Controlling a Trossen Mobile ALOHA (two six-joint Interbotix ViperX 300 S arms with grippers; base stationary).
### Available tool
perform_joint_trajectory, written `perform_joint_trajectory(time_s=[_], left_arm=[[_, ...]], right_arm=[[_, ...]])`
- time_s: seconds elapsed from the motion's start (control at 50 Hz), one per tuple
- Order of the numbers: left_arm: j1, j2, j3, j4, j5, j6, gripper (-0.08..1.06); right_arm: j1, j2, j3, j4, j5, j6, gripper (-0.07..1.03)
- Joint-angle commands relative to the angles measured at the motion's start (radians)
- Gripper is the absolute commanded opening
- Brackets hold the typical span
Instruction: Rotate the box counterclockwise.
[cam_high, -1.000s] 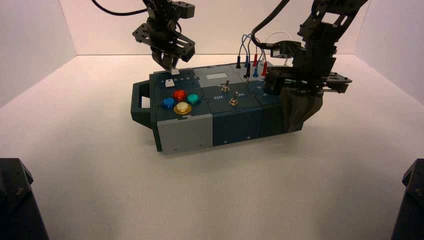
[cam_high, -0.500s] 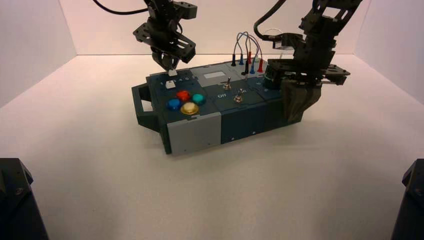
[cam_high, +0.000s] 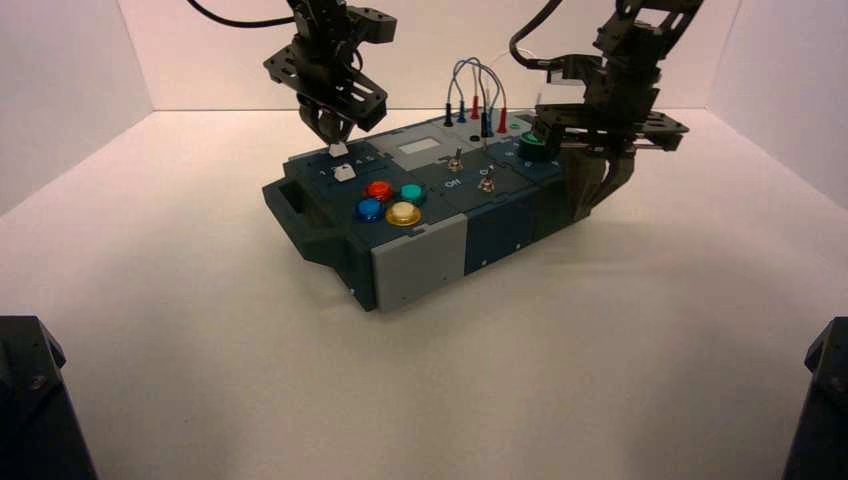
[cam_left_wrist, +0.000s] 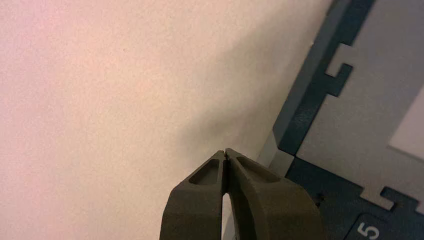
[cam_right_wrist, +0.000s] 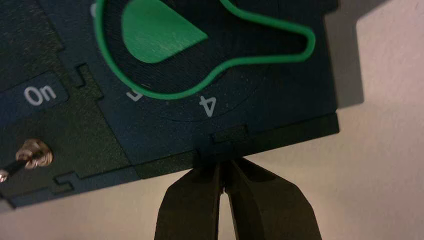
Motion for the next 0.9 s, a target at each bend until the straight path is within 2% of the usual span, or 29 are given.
perform_joint_trajectory(time_s=[0.02, 0.22, 0.5, 0.72, 0.9], left_arm=[[-0.066, -0.006, 0.031, -0.021, 0.011, 0.006, -0.03], [-0.084, -0.003, 0.038, -0.029, 0.021, 0.018, -0.03], [-0.129, -0.003, 0.035, -0.057, 0.028, 0.044, -0.03], [-0.156, -0.009, 0.028, -0.060, 0.034, 0.046, -0.03], [-0.183, -0.011, 0.023, -0.066, 0.038, 0.046, -0.03]], right_arm=[[0.006, 0.021, -0.083, 0.000, -0.028, 0.003, -0.02], [0.006, 0.083, -0.147, -0.017, -0.026, 0.003, -0.02], [0.006, 0.132, -0.238, -0.041, -0.017, 0.002, -0.02], [0.006, 0.156, -0.314, -0.081, 0.017, 0.000, -0.02], [0.008, 0.195, -0.407, -0.117, 0.061, -0.002, -0.02]])
